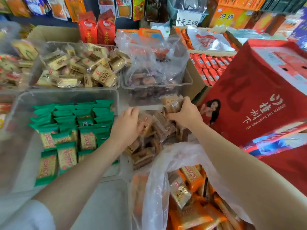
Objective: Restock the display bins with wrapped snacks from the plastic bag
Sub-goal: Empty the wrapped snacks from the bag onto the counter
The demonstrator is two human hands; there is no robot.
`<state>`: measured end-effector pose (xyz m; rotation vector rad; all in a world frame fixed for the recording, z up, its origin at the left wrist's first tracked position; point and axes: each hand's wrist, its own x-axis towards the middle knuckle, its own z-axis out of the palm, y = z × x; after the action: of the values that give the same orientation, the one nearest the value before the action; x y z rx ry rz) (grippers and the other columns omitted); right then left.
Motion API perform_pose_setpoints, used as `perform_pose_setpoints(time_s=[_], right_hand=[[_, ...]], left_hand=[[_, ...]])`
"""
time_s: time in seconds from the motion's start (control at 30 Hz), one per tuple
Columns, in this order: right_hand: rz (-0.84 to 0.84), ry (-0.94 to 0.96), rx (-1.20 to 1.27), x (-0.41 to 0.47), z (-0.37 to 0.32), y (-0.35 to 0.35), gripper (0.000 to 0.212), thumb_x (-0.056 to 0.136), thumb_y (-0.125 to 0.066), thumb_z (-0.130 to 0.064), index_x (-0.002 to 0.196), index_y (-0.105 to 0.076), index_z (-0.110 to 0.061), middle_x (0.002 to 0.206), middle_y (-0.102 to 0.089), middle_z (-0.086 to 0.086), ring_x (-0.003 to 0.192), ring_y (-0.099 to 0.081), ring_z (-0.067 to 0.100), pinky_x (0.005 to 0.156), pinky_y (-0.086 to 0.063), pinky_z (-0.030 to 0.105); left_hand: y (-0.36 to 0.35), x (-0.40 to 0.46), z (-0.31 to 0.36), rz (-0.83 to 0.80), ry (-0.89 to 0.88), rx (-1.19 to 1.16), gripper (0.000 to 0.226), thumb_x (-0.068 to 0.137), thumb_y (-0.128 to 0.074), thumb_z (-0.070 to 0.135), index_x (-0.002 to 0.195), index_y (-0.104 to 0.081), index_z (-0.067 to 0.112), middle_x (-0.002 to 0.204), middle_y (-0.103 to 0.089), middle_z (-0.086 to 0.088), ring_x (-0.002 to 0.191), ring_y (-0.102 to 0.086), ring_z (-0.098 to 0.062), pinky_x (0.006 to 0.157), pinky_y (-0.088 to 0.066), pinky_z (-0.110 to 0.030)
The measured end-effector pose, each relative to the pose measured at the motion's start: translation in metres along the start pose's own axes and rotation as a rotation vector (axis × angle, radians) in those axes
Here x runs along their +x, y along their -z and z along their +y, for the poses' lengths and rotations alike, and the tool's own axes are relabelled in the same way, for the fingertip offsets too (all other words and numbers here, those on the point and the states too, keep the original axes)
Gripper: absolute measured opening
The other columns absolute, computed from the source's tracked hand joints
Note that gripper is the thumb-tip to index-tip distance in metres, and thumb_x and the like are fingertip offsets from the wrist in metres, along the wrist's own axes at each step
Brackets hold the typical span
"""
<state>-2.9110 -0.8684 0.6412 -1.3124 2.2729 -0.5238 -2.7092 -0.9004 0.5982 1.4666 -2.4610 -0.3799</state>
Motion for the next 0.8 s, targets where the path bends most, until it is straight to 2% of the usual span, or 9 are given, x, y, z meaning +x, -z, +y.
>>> perform_pose_setpoints(time_s=[0.07,0.13,0.27,0.37,0.47,0.57,0.63,0.73,0.8], right_hand=[[-0.038,-0.069,-0.057,0.02,0.009,-0.021,0.062,0.073,-0.075,-0.037,0.115,-0.037,-0.012,0.113,-0.056,0.006,0.102,-0.056,0.028,0.084,-0.049,0.042],[-0.032,-0.147,0.007,0.027,0.023,-0.034,0.071,0.076,-0.074,-0.04,0.125,-0.033,-0.009,0.122,-0.054,0.01,0.11,-0.053,0.03,0.088,-0.047,0.042],[0.018,-0.169,-0.081,0.02,0.048,-0.036,0.098,0.079,-0.065,-0.056,0.146,-0.017,-0.003,0.148,-0.029,0.018,0.135,-0.03,0.033,0.109,-0.031,0.044],[0.006,0.029,-0.113,-0.013,0.052,-0.013,0.062,0.09,-0.058,-0.04,0.137,-0.038,-0.005,0.141,-0.037,0.014,0.127,-0.039,0.028,0.104,-0.032,0.034],[0.033,0.317,-0.072,-0.071,0.063,0.018,0.022,0.092,-0.055,-0.014,0.113,-0.061,-0.007,0.113,-0.059,0.008,0.103,-0.057,0.024,0.09,-0.045,0.034],[0.129,0.641,-0.277,-0.131,0.087,0.034,0.019,0.09,-0.048,-0.012,0.093,-0.067,-0.01,0.087,-0.067,0.004,0.08,-0.065,0.025,0.07,-0.051,0.037],[0.133,0.746,-0.563,-0.155,0.114,0.034,0.024,0.084,-0.047,-0.023,0.092,-0.068,-0.016,0.092,-0.068,0.002,0.086,-0.065,0.025,0.079,-0.05,0.039],[-0.108,0.51,-0.786,-0.17,0.157,0.029,0.039,0.075,-0.064,-0.028,0.113,-0.065,-0.021,0.118,-0.064,0.006,0.104,-0.062,0.029,0.091,-0.049,0.047],[-0.229,0.35,-0.794,-0.176,0.185,0.023,0.045,0.083,-0.049,-0.036,0.127,-0.051,-0.028,0.131,-0.055,-0.001,0.113,-0.057,0.029,0.09,-0.049,0.045]], left_hand=[[0.002,-0.014,-0.005,0.051,-0.047,-0.061,0.043,0.093,-0.052,0.027,0.132,-0.047,0.009,0.133,-0.047,-0.009,0.12,-0.046,-0.027,0.096,-0.042,-0.039],[0.005,-0.03,-0.002,0.076,-0.177,-0.156,0.033,0.09,-0.053,0.021,0.119,-0.059,0.007,0.122,-0.056,-0.009,0.111,-0.052,-0.026,0.093,-0.046,-0.037],[0.011,-0.062,0.027,-0.028,-0.418,-0.333,0.033,0.088,-0.041,0.027,0.104,-0.065,0.011,0.105,-0.063,-0.001,0.095,-0.057,-0.013,0.081,-0.047,-0.023],[0.008,-0.082,0.052,-0.064,-0.572,-0.374,0.028,0.09,-0.044,0.02,0.1,-0.067,0.009,0.101,-0.064,-0.004,0.093,-0.058,-0.014,0.078,-0.049,-0.024],[-0.003,-0.097,0.071,-0.15,-0.733,-0.358,0.025,0.09,-0.046,0.019,0.098,-0.068,0.009,0.096,-0.065,-0.006,0.086,-0.06,-0.02,0.07,-0.052,-0.03],[-0.02,-0.11,0.084,-0.334,-0.87,-0.206,0.031,0.086,-0.041,0.021,0.098,-0.068,0.01,0.095,-0.067,-0.006,0.083,-0.063,-0.024,0.068,-0.055,-0.032],[-0.029,-0.114,0.091,-0.411,-0.919,-0.032,0.029,0.081,-0.049,0.023,0.098,-0.068,0.009,0.099,-0.066,-0.007,0.087,-0.063,-0.028,0.072,-0.055,-0.038],[-0.037,-0.121,0.099,-0.493,-0.827,0.281,0.054,0.081,-0.065,0.025,0.131,-0.049,0.013,0.138,-0.046,-0.007,0.126,-0.043,-0.028,0.104,-0.037,-0.037],[-0.038,-0.128,0.102,-0.463,-0.76,0.357,0.056,0.087,-0.053,0.018,0.141,-0.038,0.015,0.148,-0.033,-0.005,0.135,-0.032,-0.026,0.107,-0.03,-0.037]])
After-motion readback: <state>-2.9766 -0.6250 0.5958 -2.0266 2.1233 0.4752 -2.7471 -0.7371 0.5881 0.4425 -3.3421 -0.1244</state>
